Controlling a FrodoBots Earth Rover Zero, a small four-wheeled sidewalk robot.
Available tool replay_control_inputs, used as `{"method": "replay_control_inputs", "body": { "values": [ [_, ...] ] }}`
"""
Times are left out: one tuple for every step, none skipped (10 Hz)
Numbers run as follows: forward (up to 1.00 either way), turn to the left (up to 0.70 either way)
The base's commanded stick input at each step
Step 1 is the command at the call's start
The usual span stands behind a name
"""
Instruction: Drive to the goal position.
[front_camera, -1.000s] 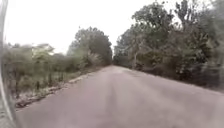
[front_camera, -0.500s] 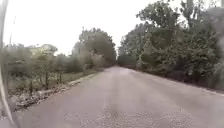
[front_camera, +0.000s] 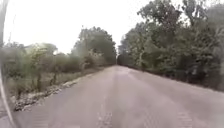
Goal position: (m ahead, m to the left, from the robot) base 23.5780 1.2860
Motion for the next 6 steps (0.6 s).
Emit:
{"method": "replay_control_inputs", "body": {
  "values": [
    [0.70, 0.00],
    [0.70, 0.00],
    [0.70, 0.00],
    [0.70, 0.00],
    [0.70, 0.00],
    [0.70, 0.00]
  ]
}}
